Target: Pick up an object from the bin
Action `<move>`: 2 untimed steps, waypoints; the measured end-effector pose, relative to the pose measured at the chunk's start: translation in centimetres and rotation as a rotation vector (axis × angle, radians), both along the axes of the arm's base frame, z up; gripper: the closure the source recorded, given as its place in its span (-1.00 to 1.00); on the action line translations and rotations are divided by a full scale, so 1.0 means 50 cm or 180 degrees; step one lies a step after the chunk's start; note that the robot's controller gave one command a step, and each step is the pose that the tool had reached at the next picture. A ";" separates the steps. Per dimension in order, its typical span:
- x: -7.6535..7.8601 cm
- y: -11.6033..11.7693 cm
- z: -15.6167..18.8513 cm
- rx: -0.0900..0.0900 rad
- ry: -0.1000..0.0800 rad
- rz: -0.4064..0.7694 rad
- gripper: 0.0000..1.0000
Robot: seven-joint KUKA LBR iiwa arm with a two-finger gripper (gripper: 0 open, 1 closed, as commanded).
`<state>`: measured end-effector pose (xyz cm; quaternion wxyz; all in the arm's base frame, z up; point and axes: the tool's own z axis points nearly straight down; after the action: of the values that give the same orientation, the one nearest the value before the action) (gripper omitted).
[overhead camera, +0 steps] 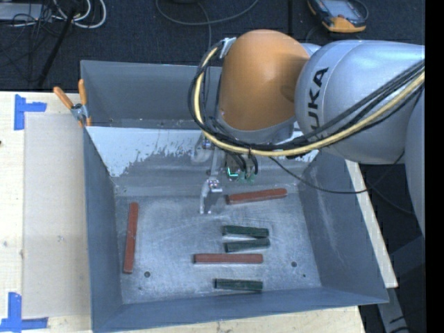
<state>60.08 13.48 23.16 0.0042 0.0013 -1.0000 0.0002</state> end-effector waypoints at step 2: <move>-0.064 -0.066 -0.060 0.0008 -0.0042 0.0189 -1.00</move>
Offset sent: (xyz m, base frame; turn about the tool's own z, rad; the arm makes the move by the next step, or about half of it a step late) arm -0.0629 -0.0673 -0.0635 -0.1044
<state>56.90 10.18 20.19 -0.0024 0.0310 -0.9995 -0.0010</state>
